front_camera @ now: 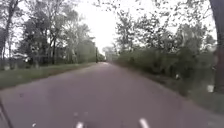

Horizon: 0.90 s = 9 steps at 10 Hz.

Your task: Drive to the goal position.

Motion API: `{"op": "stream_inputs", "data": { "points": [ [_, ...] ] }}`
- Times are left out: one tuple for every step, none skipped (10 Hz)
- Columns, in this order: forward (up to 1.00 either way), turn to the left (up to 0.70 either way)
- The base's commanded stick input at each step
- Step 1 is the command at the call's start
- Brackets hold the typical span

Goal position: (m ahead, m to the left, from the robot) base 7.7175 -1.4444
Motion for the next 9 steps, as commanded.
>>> {"op": "stream_inputs", "data": {
  "points": [
    [0.70, 0.00],
    [0.70, 0.00],
    [0.70, 0.00],
    [0.70, 0.00],
    [0.70, 0.00],
    [0.70, 0.00],
    [0.70, 0.00],
    [0.70, 0.00],
    [0.70, 0.00]
  ]
}}
